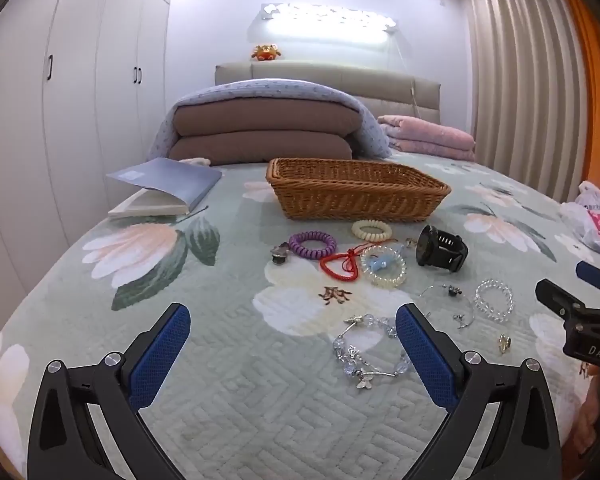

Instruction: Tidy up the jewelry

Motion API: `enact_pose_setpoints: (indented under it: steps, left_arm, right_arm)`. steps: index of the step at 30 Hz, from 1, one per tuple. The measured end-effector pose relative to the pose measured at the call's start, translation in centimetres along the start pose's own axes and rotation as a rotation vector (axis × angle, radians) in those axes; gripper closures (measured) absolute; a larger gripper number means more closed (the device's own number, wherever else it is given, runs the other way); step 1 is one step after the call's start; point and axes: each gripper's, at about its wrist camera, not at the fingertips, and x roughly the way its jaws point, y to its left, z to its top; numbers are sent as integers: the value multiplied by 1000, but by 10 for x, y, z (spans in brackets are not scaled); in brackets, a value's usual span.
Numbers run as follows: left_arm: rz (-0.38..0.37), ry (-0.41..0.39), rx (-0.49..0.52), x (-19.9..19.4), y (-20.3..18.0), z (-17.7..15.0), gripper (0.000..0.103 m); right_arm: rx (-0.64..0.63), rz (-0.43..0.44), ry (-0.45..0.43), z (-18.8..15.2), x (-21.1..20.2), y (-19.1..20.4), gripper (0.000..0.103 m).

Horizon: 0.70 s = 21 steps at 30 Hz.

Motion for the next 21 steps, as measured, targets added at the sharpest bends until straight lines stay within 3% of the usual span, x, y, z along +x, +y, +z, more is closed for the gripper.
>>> enact_pose_setpoints:
  steps: [9, 21]
  left_arm:
    - [-45, -8, -14, -8, 4, -1, 1]
    - [-82, -97, -104, -19, 12, -2, 1]
  right_arm:
    - [10, 14, -5, 3, 0, 7, 0]
    - [19, 64, -63, 7, -12, 8, 0]
